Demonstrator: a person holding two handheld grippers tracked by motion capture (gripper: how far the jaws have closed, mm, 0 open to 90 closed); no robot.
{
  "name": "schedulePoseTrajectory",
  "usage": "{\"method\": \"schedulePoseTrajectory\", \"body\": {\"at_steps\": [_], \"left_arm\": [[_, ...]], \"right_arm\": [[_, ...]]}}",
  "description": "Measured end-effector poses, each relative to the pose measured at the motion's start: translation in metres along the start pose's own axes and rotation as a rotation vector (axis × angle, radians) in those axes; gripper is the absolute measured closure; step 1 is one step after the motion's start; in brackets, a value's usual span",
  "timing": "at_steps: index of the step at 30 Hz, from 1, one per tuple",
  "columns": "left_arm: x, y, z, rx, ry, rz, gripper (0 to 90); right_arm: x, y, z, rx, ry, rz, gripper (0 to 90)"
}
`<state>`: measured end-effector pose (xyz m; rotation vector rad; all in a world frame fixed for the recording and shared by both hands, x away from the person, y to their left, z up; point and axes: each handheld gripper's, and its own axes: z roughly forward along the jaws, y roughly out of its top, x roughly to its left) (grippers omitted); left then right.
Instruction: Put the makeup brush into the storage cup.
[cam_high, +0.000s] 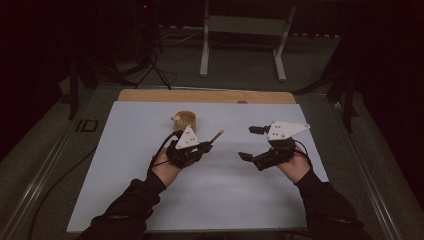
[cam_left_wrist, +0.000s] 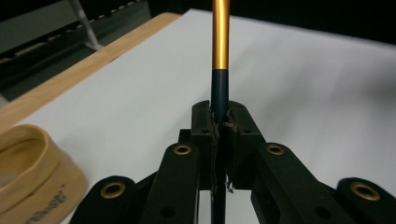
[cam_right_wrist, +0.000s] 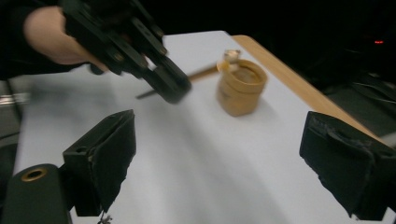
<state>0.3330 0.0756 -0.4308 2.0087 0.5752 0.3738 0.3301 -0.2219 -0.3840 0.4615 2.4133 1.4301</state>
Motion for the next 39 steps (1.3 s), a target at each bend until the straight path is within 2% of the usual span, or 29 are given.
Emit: {"method": "schedulePoseTrajectory", "body": {"at_steps": [1,5,6,11,15,20,22,25,27,29,32,34,36,37,38,39], "left_arm": [[0.001,-0.001,-0.001,-0.025,-0.001,-0.020,84.6],[0.007,-0.004,-0.005,-0.075,-0.021,-0.072,84.6],[0.008,-0.005,-0.006,-0.090,-0.031,-0.092,84.6],[0.012,-0.012,-0.009,-0.140,-0.058,-0.131,84.7],[0.010,-0.016,-0.010,-0.171,-0.056,-0.124,84.8],[0.005,-0.021,-0.009,-0.218,-0.073,-0.096,84.7],[0.004,-0.027,-0.007,-0.264,-0.095,-0.124,84.6],[0.002,-0.035,-0.005,-0.293,-0.081,-0.125,84.6],[0.002,-0.040,-0.005,-0.303,-0.065,-0.125,84.6],[0.002,-0.044,-0.004,-0.318,-0.069,-0.130,84.6],[0.004,-0.049,-0.004,-0.335,-0.069,-0.152,84.6],[0.006,-0.050,-0.005,-0.346,-0.069,-0.171,84.6],[0.006,-0.051,-0.005,-0.344,-0.061,-0.175,84.7],[0.007,-0.051,-0.004,-0.346,-0.063,-0.179,84.7],[0.007,-0.052,-0.004,-0.345,-0.065,-0.191,84.6],[0.007,-0.052,-0.004,-0.348,-0.058,-0.191,84.7]], "right_arm": [[0.000,0.000,0.001,0.006,0.008,0.011,13.6],[0.003,-0.002,-0.001,-0.047,-0.052,0.017,16.6],[0.004,-0.002,-0.001,-0.058,-0.052,0.026,16.6],[0.005,-0.004,-0.002,-0.113,-0.059,0.051,17.3],[0.008,-0.005,0.000,-0.159,-0.064,0.066,16.7],[0.009,-0.003,0.004,-0.159,-0.026,0.113,14.1],[0.012,-0.001,0.007,-0.172,-0.034,0.106,13.9],[0.016,0.003,0.010,-0.167,-0.052,0.126,12.8],[0.019,0.008,0.012,-0.161,-0.051,0.158,11.8],[0.020,0.010,0.013,-0.163,-0.051,0.168,11.8],[0.021,0.014,0.017,-0.182,-0.034,0.203,11.6],[0.023,0.016,0.021,-0.181,-0.042,0.226,11.5],[0.025,0.019,0.026,-0.179,-0.032,0.232,11.5],[0.027,0.020,0.029,-0.174,-0.051,0.233,11.5],[0.028,0.021,0.033,-0.160,-0.046,0.228,11.5],[0.031,0.023,0.038,-0.149,-0.067,0.230,11.9]]}}
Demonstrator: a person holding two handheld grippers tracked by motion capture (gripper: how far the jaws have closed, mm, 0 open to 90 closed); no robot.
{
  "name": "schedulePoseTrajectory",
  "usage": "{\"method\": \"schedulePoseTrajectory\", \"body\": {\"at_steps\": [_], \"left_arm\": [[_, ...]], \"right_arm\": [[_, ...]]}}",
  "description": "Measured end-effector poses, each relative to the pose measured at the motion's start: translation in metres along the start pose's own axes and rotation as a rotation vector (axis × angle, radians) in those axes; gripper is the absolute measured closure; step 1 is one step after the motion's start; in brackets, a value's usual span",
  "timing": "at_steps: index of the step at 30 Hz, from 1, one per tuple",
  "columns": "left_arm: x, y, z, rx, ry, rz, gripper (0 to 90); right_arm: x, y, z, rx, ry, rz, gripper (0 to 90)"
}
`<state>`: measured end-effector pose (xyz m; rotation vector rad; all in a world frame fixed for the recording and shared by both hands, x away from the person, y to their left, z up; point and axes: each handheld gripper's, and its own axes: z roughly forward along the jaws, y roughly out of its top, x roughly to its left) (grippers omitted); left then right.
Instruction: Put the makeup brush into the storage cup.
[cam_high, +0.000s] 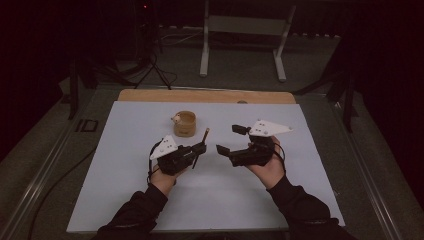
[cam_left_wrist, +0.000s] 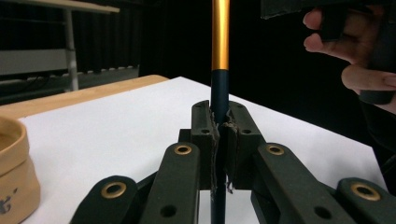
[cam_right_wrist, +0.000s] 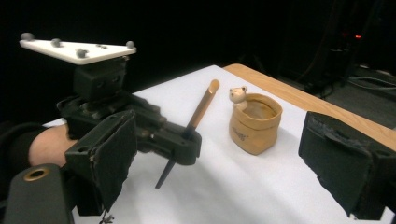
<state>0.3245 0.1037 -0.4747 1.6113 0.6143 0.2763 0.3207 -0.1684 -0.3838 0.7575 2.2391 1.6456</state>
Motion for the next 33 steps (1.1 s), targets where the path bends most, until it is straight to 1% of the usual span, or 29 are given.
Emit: {"method": "schedulePoseTrajectory", "body": {"at_steps": [1,2,3,4,5,6,7,8,9,10,12,13,14,15,16,17,19,20,21,22,23,24,25,27,28,30,31,32,33], "left_arm": [[0.000,0.000,0.000,0.000,0.000,0.000,84.6],[0.000,0.000,0.000,-0.004,-0.004,-0.013,84.6],[0.000,0.000,0.000,-0.004,-0.004,-0.013,84.6],[-0.001,0.000,0.000,-0.008,-0.011,-0.006,84.6],[-0.001,0.000,0.000,-0.012,-0.013,-0.003,84.6],[-0.002,0.000,0.000,-0.013,-0.010,0.007,84.6],[-0.003,0.000,0.000,-0.016,-0.012,0.011,84.6],[-0.004,0.001,0.000,-0.018,-0.006,0.017,84.6],[-0.004,0.001,0.000,-0.018,-0.006,0.017,84.6],[-0.004,0.001,0.000,-0.020,-0.002,0.023,84.6],[-0.004,0.000,0.000,-0.024,-0.015,0.019,84.6],[-0.004,0.000,0.000,-0.024,-0.015,0.019,84.6],[-0.004,0.000,0.000,-0.023,-0.024,0.018,84.6],[-0.004,0.000,0.000,-0.027,-0.027,0.013,84.6],[-0.005,0.001,0.000,-0.028,-0.025,0.018,84.6],[-0.005,0.001,0.000,-0.028,-0.025,0.018,84.6],[-0.006,0.001,0.000,-0.031,-0.011,0.016,84.6],[-0.006,0.001,0.000,-0.027,-0.015,0.024,84.6],[-0.007,0.001,0.000,-0.027,-0.010,0.031,84.6],[-0.007,0.001,0.000,-0.029,-0.005,0.031,84.6],[-0.007,0.001,0.000,-0.030,-0.016,0.031,84.7],[-0.007,0.001,0.000,-0.029,-0.011,0.035,84.6],[-0.007,0.001,0.000,-0.030,-0.016,0.030,84.6],[-0.008,0.001,0.001,-0.027,-0.020,0.032,84.6],[-0.008,0.001,0.001,-0.028,-0.024,0.030,84.6],[-0.008,0.001,0.001,-0.028,-0.020,0.027,84.6],[-0.007,0.001,0.001,-0.028,-0.022,0.027,84.6],[-0.007,0.001,0.001,-0.026,-0.021,0.028,84.6],[-0.008,0.001,0.001,-0.015,-0.009,0.042,84.6]], "right_arm": [[0.000,0.000,0.000,0.000,0.000,0.000,11.9],[0.002,0.001,0.006,0.008,0.013,0.020,13.3],[0.002,0.001,0.006,0.008,0.013,0.020,13.3],[0.004,0.001,0.011,-0.004,0.037,0.053,14.9],[0.004,0.001,0.011,-0.004,0.037,0.053,14.9],[0.005,0.001,0.014,-0.005,0.030,0.064,16.1],[0.006,0.001,0.016,-0.009,0.028,0.081,20.8],[0.006,0.000,0.021,-0.010,0.024,0.126,24.5],[0.006,0.000,0.021,-0.010,0.024,0.126,24.5],[0.006,0.000,0.024,-0.003,0.038,0.144,28.6],[0.007,-0.003,0.030,0.005,0.045,0.174,40.9],[0.007,-0.003,0.030,0.005,0.045,0.174,40.9],[0.008,-0.003,0.034,0.010,0.041,0.183,47.3],[0.008,-0.003,0.034,0.010,0.041,0.183,47.3],[0.008,-0.003,0.037,0.012,0.052,0.205,53.9],[0.008,-0.003,0.037,0.012,0.052,0.205,53.9],[0.008,-0.003,0.040,0.017,0.048,0.218,60.9],[0.007,-0.003,0.042,0.024,0.046,0.217,62.5],[0.007,-0.004,0.043,0.025,0.049,0.219,68.6],[0.007,-0.004,0.043,0.023,0.048,0.217,70.5],[0.007,-0.004,0.043,0.024,0.046,0.214,71.6],[0.006,-0.003,0.043,0.023,0.052,0.222,73.8],[0.006,-0.003,0.043,0.022,0.051,0.222,77.5],[0.006,-0.002,0.044,0.020,0.050,0.224,78.0],[0.006,-0.002,0.044,0.023,0.051,0.223,81.5],[0.006,-0.002,0.044,0.021,0.046,0.219,81.4],[0.004,-0.003,0.045,0.021,0.056,0.233,82.8],[0.004,-0.003,0.045,0.021,0.056,0.233,82.8],[0.005,-0.003,0.045,0.022,0.056,0.229,83.1]]}}
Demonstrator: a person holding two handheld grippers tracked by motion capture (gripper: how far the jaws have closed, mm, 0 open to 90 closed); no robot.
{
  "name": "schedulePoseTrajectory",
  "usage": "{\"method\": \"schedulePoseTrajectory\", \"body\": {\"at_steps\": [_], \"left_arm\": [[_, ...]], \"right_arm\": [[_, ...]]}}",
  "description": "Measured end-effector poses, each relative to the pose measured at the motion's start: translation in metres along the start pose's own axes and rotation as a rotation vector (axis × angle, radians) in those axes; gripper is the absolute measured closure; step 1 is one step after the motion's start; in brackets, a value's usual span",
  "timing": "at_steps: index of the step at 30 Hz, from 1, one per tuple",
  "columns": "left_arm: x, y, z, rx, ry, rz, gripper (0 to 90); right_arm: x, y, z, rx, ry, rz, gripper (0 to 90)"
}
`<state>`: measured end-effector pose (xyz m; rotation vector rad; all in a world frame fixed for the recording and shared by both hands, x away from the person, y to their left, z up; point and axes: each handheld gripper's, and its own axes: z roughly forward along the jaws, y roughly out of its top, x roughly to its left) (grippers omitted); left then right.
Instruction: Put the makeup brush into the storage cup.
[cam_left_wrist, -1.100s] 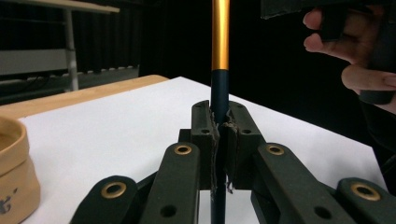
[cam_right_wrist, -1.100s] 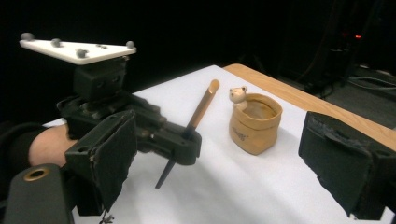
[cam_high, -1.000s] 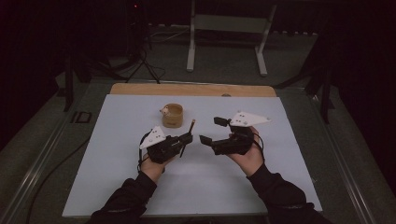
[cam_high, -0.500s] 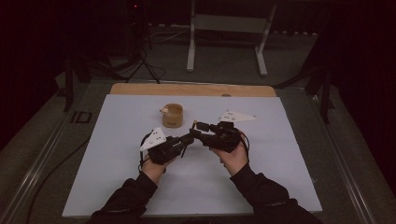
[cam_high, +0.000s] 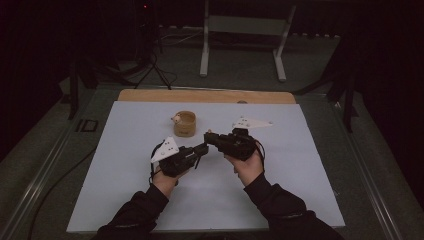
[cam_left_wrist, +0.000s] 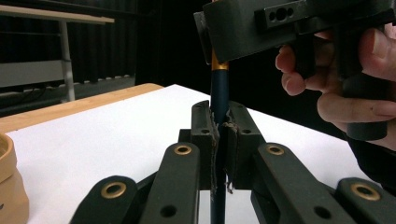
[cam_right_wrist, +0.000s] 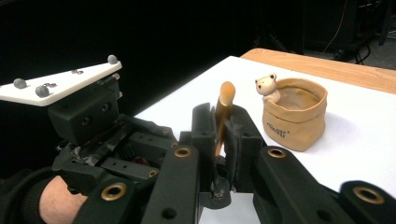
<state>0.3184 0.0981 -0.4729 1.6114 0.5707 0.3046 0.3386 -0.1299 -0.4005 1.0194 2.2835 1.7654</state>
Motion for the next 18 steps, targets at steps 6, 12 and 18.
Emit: {"method": "schedulePoseTrajectory", "body": {"at_steps": [6,12,18], "left_arm": [[-0.002,0.001,0.001,0.007,0.005,-0.007,84.2],[-0.002,0.007,0.003,0.037,0.020,-0.028,54.1],[-0.007,0.012,0.004,0.077,0.032,0.030,40.2]], "right_arm": [[0.004,0.000,0.001,0.011,-0.006,-0.026,84.5],[0.007,0.004,0.001,0.015,-0.004,-0.062,84.6],[0.006,0.008,0.000,0.024,-0.008,-0.089,84.6]]}}
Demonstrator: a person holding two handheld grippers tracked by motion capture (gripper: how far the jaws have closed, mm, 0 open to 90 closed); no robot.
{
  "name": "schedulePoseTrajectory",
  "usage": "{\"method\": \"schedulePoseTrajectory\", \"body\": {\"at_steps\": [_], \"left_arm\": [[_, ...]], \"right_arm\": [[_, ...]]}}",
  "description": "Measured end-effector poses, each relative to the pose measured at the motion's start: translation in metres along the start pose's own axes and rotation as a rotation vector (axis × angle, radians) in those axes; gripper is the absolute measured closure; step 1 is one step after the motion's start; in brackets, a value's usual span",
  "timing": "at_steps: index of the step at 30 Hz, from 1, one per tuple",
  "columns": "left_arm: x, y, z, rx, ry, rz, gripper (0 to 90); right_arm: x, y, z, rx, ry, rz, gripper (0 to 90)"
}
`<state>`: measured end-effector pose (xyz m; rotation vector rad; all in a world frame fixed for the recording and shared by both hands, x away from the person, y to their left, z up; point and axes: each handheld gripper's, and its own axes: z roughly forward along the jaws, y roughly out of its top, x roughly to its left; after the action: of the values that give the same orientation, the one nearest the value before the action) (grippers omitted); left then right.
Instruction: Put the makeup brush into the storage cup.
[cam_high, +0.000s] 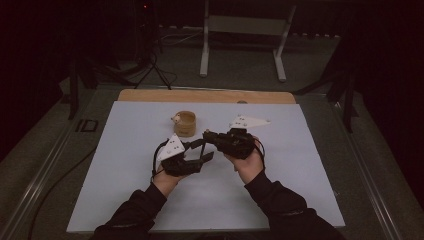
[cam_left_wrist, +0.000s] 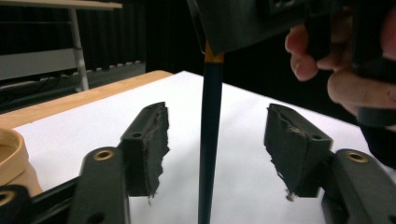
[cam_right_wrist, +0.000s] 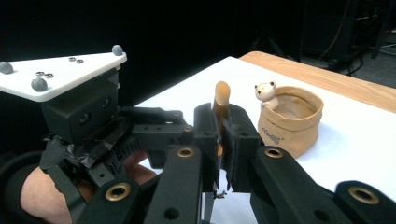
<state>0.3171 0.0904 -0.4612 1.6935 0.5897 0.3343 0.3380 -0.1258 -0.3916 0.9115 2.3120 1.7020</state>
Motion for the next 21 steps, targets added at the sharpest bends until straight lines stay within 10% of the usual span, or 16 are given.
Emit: {"method": "schedulePoseTrajectory", "body": {"at_steps": [21], "left_arm": [[0.008,0.003,-0.022,0.067,-0.002,-0.022,11.1]], "right_arm": [[-0.015,0.021,-0.011,0.024,-0.060,-0.097,84.6]]}}
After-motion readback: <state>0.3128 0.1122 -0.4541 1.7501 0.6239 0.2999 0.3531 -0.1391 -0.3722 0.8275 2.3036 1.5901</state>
